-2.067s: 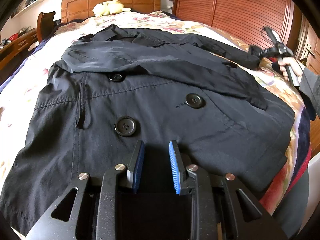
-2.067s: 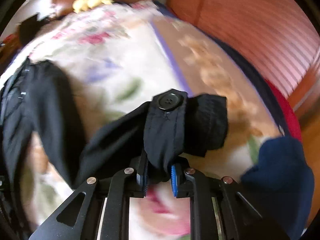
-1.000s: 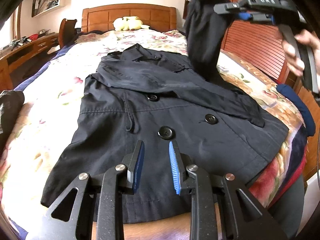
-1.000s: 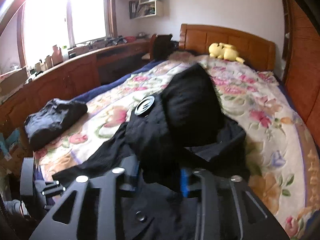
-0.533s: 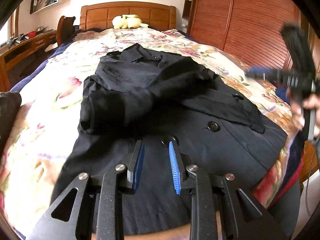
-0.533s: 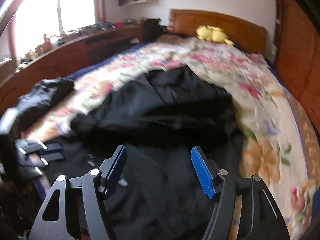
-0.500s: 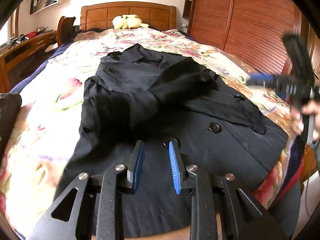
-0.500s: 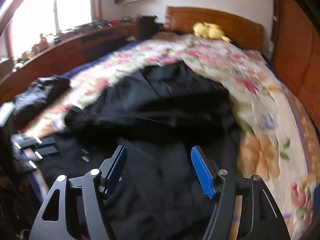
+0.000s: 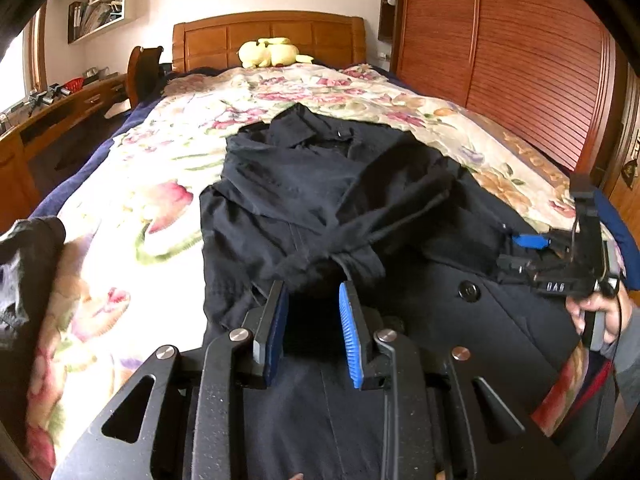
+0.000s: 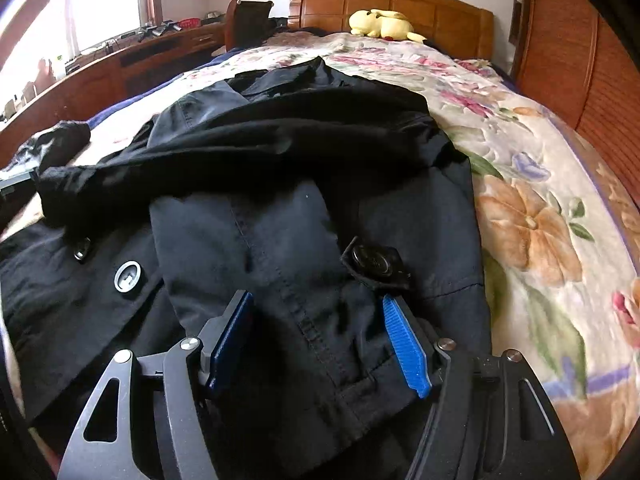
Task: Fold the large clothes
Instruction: 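Lower the left tool onto the coat side edge and close it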
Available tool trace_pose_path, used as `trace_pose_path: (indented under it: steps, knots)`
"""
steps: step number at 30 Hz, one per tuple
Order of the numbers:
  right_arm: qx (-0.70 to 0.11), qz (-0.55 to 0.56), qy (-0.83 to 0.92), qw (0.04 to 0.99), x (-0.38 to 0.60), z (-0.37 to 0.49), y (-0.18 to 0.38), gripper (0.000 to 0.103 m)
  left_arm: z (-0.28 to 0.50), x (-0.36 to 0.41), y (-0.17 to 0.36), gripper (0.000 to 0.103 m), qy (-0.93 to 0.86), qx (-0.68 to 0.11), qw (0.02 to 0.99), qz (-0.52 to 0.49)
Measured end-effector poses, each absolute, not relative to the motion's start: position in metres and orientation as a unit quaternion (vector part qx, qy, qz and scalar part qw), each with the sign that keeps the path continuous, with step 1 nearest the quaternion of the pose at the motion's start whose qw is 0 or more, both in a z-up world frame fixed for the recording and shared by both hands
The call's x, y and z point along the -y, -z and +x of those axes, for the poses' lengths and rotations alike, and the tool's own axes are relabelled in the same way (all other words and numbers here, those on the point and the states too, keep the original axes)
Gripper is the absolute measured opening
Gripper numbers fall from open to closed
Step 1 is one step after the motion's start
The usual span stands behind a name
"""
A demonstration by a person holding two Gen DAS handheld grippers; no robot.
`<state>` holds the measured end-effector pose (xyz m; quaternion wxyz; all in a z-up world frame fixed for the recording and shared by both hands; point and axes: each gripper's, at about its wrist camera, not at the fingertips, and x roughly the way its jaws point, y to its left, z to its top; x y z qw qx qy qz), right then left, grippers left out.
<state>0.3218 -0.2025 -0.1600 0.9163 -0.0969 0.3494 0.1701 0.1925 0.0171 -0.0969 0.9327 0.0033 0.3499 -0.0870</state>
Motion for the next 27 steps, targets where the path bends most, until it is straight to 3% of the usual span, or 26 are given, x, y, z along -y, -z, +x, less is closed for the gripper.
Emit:
trace_pose_path:
  steps: [16, 27]
  knots:
    - [-0.339, -0.101, -0.166, 0.920, 0.205, 0.312, 0.166, 0.070, 0.207, -0.023, 0.135, 0.028, 0.065, -0.419, 0.905, -0.009]
    - [-0.338, -0.105, -0.165, 0.921, 0.205, 0.310, 0.166, 0.070, 0.198, -0.027, 0.142, 0.028, 0.049, -0.415, 0.908, -0.023]
